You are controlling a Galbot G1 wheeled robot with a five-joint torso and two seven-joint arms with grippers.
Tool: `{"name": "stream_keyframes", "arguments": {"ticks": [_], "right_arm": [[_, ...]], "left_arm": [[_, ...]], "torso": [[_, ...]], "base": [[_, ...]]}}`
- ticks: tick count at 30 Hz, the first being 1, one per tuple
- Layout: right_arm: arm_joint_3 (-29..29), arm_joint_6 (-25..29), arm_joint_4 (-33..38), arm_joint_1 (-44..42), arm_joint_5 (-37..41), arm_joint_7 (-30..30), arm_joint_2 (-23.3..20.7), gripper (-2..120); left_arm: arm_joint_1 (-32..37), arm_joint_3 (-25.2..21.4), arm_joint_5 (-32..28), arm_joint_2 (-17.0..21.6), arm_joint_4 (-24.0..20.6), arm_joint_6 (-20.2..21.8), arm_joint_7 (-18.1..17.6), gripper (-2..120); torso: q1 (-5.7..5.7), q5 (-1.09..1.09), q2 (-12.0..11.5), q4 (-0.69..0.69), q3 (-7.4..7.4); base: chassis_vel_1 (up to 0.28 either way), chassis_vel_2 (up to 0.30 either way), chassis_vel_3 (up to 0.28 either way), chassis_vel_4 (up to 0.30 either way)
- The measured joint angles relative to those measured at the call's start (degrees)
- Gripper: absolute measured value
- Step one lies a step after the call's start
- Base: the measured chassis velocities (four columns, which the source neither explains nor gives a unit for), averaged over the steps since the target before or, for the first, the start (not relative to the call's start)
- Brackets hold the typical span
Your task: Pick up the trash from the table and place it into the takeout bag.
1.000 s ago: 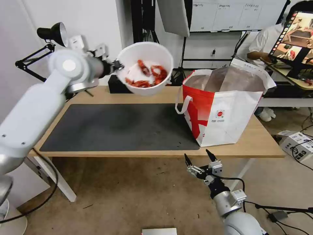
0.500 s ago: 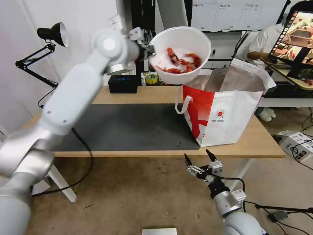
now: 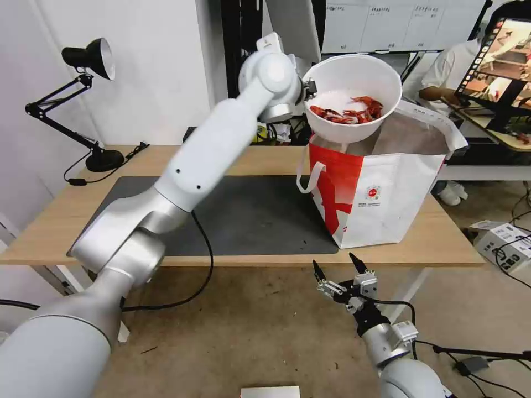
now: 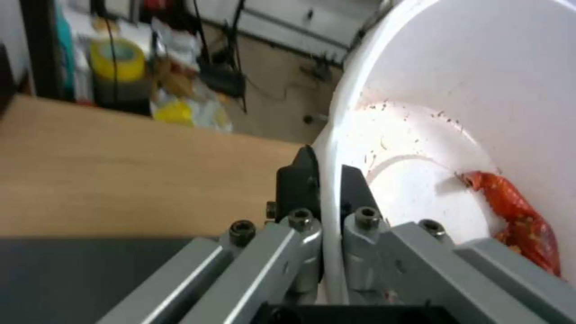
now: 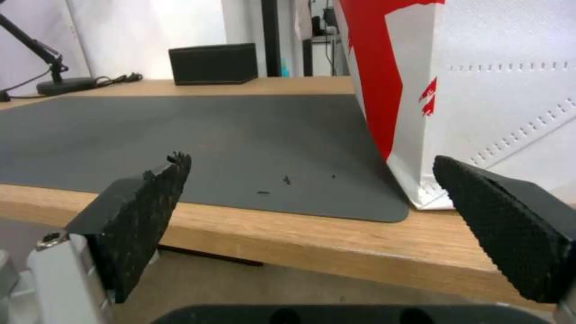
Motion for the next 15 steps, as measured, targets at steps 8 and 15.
{"name": "stream_keyframes", "arguments": {"ticks": [8,15], "right_arm": [[0.0,0.0,0.0,0.0,0.0,0.0,0.0,100],[0.0,0.0,0.0,0.0,0.0,0.0,0.0,100]], "left_arm": [[1.7,5.0,10.3,1.6,-1.8,-5.9,3.8,0],[3.0,9.9,16.4,5.5,-6.5,-7.1,8.8,0]], "torso": [[0.0,0.0,0.0,-0.01,0.0],[0.0,-0.01,0.0,0.01,-0.01]], "base": [[0.0,0.0,0.0,0.0],[0.0,0.0,0.0,0.0]]}}
